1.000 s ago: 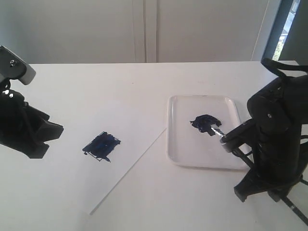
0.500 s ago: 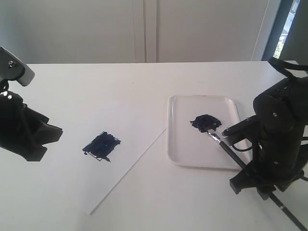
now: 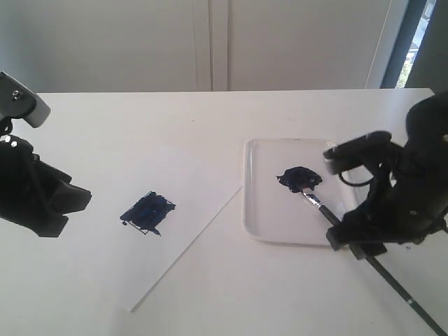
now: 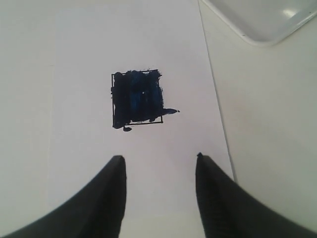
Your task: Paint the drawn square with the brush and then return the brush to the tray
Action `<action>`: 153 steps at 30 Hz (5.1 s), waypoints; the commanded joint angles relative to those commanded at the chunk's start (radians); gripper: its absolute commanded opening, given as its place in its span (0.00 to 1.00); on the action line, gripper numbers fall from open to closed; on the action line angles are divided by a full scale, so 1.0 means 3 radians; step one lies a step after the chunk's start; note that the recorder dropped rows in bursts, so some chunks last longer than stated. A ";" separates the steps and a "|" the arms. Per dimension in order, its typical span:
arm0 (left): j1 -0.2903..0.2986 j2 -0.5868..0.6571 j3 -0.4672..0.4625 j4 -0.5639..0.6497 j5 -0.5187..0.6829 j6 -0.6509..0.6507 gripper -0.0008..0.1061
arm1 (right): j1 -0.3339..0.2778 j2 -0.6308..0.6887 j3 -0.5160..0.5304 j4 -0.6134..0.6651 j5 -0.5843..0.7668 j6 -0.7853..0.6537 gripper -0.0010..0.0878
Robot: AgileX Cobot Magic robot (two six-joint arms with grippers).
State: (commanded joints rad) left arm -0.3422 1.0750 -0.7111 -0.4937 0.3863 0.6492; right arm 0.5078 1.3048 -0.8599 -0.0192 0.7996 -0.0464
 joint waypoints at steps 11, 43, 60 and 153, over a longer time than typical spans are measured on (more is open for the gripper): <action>0.0000 -0.1022 0.0000 -0.0399 -0.0162 -0.0081 0.17 | 0.0001 -0.1890 -0.0002 0.2041 -0.0441 -0.1702 0.37; 0.0000 -0.1529 0.1378 -0.0333 -0.1919 -0.0158 0.01 | 0.0001 -0.2982 0.1140 0.1586 -0.1477 -0.1469 0.01; 0.0442 -0.2072 0.1533 -0.0333 -0.2023 -0.0158 0.01 | -0.0088 -0.3065 0.1936 0.1154 -0.2546 -0.1469 0.01; 0.1536 -0.3583 0.2370 -0.0314 -0.0294 -0.0158 0.01 | -0.1328 -0.4349 0.2866 0.0698 -0.1274 -0.1422 0.01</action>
State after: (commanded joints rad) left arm 0.1187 0.0000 0.0000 -0.5878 0.2981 0.6019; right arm 0.1093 0.0000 0.0000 0.1902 0.4173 -0.4729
